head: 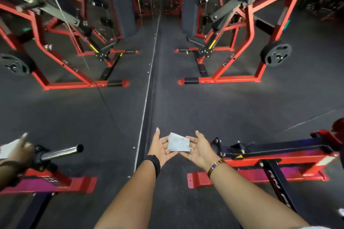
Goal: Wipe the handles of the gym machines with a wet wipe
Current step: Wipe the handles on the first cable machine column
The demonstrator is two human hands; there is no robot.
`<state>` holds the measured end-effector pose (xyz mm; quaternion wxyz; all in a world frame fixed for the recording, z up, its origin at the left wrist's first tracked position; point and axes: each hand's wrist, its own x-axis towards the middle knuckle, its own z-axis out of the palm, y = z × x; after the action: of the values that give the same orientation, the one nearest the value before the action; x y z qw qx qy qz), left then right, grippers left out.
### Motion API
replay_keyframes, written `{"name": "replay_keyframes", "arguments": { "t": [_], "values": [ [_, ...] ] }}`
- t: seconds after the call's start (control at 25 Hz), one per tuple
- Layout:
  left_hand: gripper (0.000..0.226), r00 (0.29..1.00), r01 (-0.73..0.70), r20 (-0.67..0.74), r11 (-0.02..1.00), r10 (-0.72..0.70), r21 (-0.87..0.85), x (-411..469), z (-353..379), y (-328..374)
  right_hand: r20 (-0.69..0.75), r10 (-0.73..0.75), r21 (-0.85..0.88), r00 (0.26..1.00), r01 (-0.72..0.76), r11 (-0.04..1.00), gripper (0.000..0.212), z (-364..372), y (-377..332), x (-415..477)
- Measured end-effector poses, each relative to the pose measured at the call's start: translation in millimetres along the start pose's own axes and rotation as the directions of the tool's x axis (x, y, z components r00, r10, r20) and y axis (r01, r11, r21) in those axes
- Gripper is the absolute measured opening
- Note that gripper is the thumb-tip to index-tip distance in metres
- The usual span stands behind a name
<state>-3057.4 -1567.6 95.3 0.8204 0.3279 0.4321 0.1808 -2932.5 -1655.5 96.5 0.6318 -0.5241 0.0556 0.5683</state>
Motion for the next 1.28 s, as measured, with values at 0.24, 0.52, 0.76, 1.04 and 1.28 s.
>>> {"name": "replay_keyframes", "arguments": {
  "t": [0.24, 0.52, 0.76, 1.04, 1.28],
  "values": [
    [0.072, 1.000, 0.013, -0.010, 1.000, -0.013, -0.001, 53.2, -2.4, 33.6, -0.026, 0.018, -0.003, 0.999, -0.018, 1.000, 0.048, 27.9, -35.8, 54.5],
    [0.070, 0.998, 0.036, 0.038, 0.994, -0.041, 0.106, 160.7, 37.3, 93.1, -0.063, 0.008, 0.040, 0.998, -0.005, 0.999, 0.051, 33.5, -115.8, 150.9],
    [0.067, 0.993, 0.045, 0.097, 0.981, -0.064, 0.188, 235.7, 85.5, 143.4, -0.085, -0.045, 0.103, 0.995, 0.053, 0.993, 0.050, 34.9, -196.9, 200.4],
    [0.061, 0.958, 0.116, 0.214, 0.942, -0.190, 0.316, 321.2, 150.9, 169.0, -0.219, -0.171, 0.169, 0.961, 0.210, 0.963, 0.047, 3.9, -247.4, 239.0],
    [0.060, 0.828, 0.208, 0.370, 0.844, -0.421, 0.494, 391.3, 219.0, 175.7, -0.531, -0.231, 0.317, 0.816, 0.443, 0.838, 0.039, -18.9, -276.7, 252.9]
  ]
}}
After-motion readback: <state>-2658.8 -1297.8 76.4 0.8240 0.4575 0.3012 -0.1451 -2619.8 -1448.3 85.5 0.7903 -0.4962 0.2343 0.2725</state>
